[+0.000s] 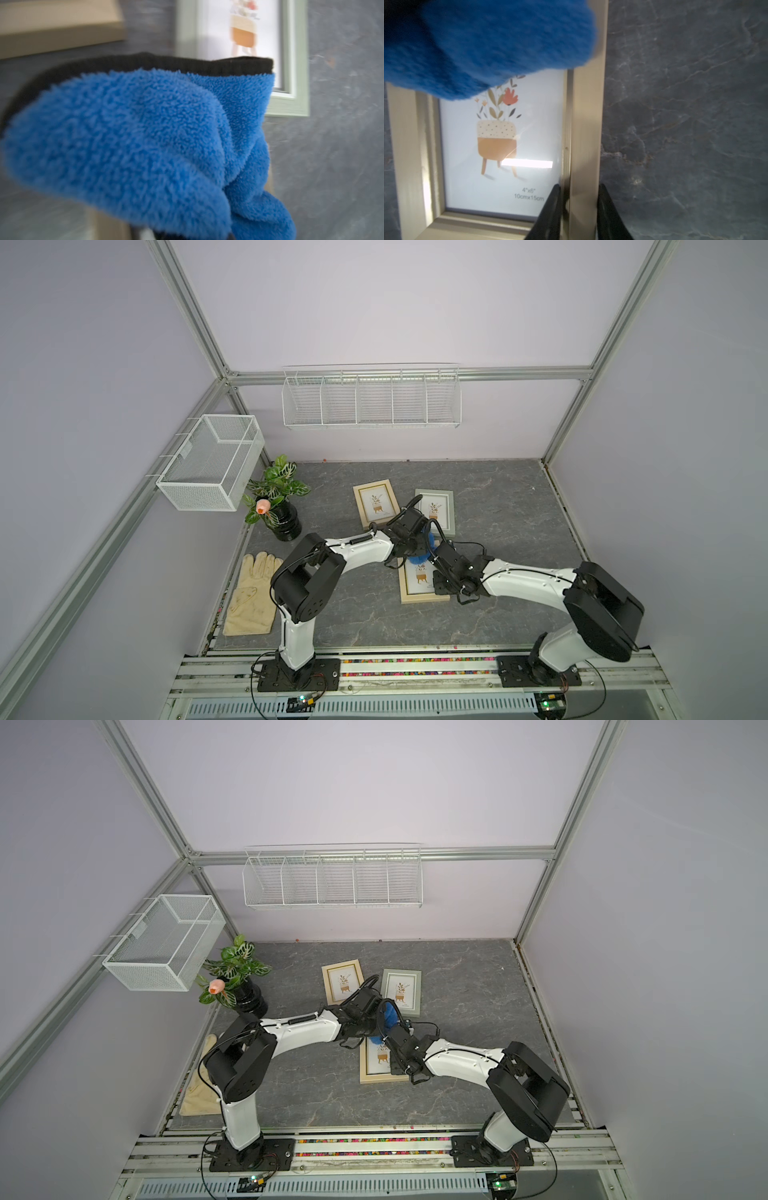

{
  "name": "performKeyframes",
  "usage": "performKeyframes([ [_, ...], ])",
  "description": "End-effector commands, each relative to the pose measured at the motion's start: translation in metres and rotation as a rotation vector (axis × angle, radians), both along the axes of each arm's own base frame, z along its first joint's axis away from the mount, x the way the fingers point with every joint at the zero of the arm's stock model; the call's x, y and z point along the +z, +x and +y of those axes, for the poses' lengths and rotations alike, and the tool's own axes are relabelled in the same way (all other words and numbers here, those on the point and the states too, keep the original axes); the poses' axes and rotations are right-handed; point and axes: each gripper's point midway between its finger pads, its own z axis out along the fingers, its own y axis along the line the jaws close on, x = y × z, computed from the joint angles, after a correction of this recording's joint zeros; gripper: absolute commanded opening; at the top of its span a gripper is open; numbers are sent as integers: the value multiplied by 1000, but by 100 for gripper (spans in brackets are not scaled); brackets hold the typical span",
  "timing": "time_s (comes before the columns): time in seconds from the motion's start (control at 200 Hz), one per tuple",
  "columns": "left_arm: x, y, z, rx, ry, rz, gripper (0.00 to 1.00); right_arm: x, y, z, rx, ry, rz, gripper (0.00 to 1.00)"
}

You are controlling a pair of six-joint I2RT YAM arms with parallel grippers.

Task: Wipe the picture frame with a cloth
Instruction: Wipe the dirt from the picture frame.

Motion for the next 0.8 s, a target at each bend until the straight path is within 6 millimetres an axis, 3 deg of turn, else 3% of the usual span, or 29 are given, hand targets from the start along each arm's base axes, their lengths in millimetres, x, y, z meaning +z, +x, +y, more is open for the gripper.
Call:
performKeyframes([
  [0.0, -18, -10, 27, 34, 107, 54, 0, -20, -21, -34, -25, -115, 78, 14],
  [0.185, -24, -6, 95, 125, 179, 65, 0, -22, -21, -36, -30, -112, 81, 14],
  [0.26, -23, -5, 105, 142, 202, 54, 0, -21, -19, -35, -27, -110, 79, 14],
  [0.37, -21, 1, 79, 116, 152, 57, 0, -22, -19, -33, -23, -110, 81, 14],
  [0.515, -9, -4, 16, 14, 119, 30, 0, -22, -20, -35, -32, -114, 82, 14],
  [0.6, -8, -8, -7, -22, 78, 41, 0, -22, -20, -36, -37, -111, 79, 14],
  [0.69, -11, -8, -9, -31, 89, 46, 0, -23, -20, -34, -39, -104, 84, 14],
  [0.795, -13, -3, 21, 12, 137, 39, 0, -24, -21, -36, -42, -113, 84, 14],
])
